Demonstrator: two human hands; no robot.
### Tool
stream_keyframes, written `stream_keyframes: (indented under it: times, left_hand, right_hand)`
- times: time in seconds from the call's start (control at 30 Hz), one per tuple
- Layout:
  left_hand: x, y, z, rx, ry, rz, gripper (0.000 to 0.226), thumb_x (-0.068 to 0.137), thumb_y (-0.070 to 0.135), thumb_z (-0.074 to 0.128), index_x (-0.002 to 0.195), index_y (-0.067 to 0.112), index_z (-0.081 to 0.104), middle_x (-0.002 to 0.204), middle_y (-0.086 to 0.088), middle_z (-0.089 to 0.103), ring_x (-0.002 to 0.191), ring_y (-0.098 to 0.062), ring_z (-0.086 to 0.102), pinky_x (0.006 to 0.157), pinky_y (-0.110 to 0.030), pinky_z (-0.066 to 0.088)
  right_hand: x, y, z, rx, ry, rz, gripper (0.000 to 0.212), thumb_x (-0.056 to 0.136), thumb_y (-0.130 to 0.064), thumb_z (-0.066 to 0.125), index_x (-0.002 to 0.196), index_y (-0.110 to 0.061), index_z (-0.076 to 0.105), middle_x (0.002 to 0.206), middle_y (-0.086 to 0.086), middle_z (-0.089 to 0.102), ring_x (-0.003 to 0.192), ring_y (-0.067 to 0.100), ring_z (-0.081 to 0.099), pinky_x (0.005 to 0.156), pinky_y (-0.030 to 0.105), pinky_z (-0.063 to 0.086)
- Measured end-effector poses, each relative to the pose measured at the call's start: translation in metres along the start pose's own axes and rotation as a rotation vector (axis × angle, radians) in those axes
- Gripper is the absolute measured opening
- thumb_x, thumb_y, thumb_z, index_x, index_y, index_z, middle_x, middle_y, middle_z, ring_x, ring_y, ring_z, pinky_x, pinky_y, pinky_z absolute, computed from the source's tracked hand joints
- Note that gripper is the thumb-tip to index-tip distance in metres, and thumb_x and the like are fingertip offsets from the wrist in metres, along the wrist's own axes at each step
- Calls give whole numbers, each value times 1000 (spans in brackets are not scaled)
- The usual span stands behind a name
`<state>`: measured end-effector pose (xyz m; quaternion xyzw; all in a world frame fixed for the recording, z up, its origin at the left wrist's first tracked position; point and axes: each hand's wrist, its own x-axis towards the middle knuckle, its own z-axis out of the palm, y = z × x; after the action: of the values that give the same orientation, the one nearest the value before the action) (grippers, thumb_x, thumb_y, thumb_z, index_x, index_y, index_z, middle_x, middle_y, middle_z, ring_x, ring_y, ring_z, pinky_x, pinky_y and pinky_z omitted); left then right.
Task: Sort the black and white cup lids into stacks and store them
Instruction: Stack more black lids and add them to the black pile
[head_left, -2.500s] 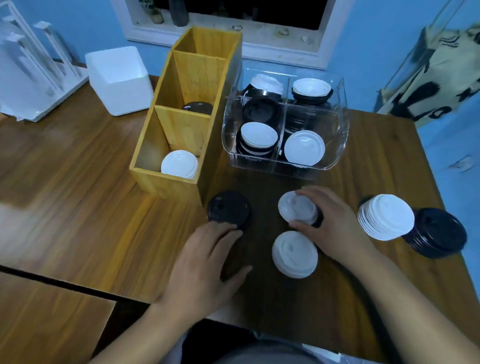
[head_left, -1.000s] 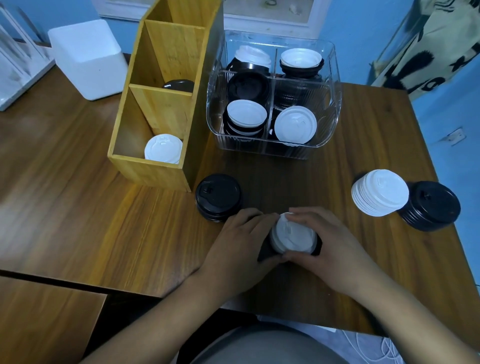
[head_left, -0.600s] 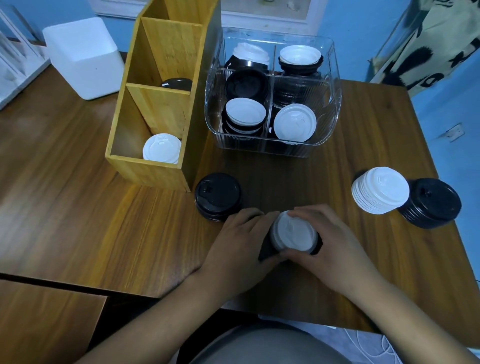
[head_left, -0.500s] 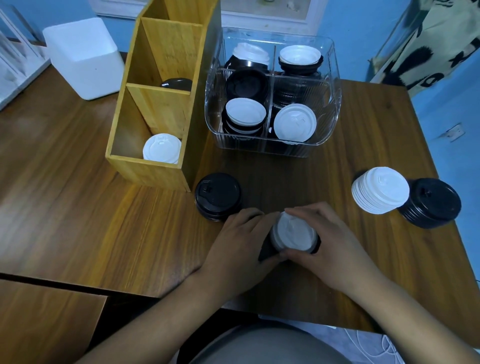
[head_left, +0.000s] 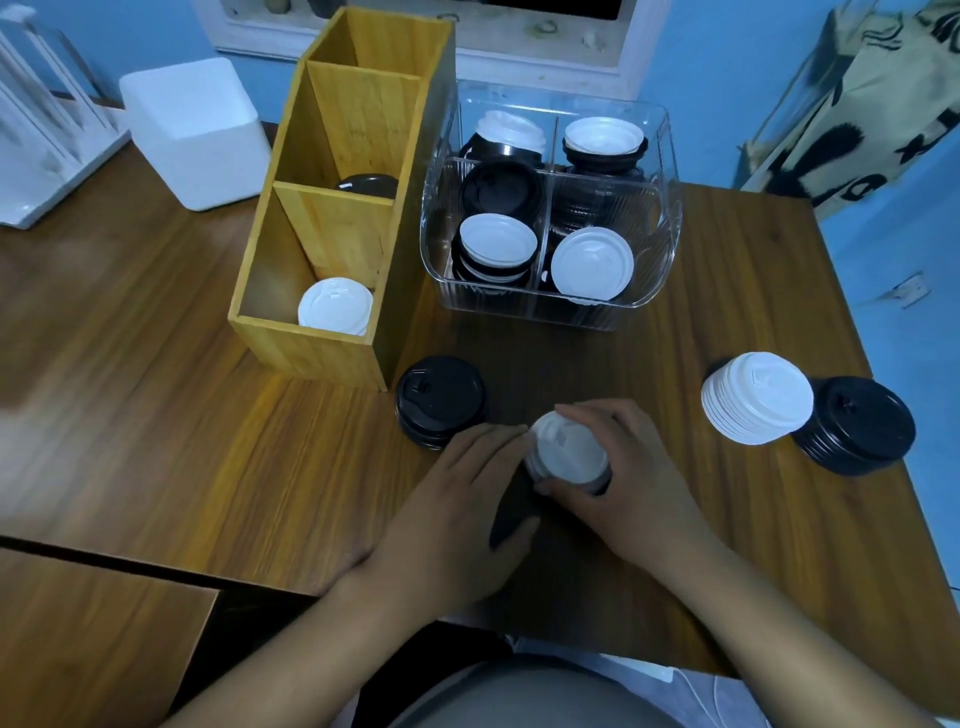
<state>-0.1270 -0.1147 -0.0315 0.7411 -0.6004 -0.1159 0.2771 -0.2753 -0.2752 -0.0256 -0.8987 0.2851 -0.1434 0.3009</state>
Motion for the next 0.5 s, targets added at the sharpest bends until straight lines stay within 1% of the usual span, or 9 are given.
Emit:
stream_keyframes:
  times: [0.07,0.17,0.23,0.3,0.37,0.43,0.5]
  left_hand:
    - [-12,-2,-12,37,117,17,58,91,35,68,143,12,55,144,1,54,139,-16,43,118,-27,32]
    - [-22,-15,-24,190,231,20,47,90,29,71,133,12,65,139,-2,60,135,-23,49,115,-35,36]
    - [-22,-25,-27,272,248,-29,51,88,29,72,135,10,64,144,-5,56,139,-28,46,117,-40,34]
    - [-20,-31,-28,312,228,-79,55,89,32,71,138,9,61,150,-8,51,143,-31,41,117,-47,33]
    - [-19,-33,-28,312,216,-98,56,90,33,69,140,9,59,152,-9,49,145,-32,38,116,-52,34]
    - [-18,-33,-27,314,216,-103,57,90,32,70,140,8,59,152,-9,48,145,-32,38,115,-52,35]
    - [-18,-33,-26,322,222,-104,57,89,31,71,140,9,59,152,-9,48,145,-32,38,115,-51,35]
  right_hand:
    - [11,-4,3,-42,-2,-41,75,75,-55,77,140,-29,51,134,-11,46,121,7,44,95,19,37]
    - [27,-9,6,-67,-45,-55,75,80,-53,76,145,-31,45,140,-12,42,126,7,41,99,21,36]
    - [34,-13,6,-79,-78,-67,76,81,-58,72,146,-32,43,144,-13,40,129,6,40,101,21,35]
    - [38,-16,2,-60,-100,-69,75,81,-61,69,146,-33,44,145,-14,40,130,5,40,102,23,36]
    - [43,-21,-10,-21,-97,-48,66,86,-61,64,143,-32,47,142,-15,44,126,3,44,101,25,40]
    - [54,-27,-28,-53,-20,-58,52,92,-57,58,137,-30,53,137,-13,51,119,2,49,96,25,42]
    - [73,-32,-47,-161,131,-141,39,96,-43,60,129,-22,61,127,-4,61,113,12,56,92,25,42]
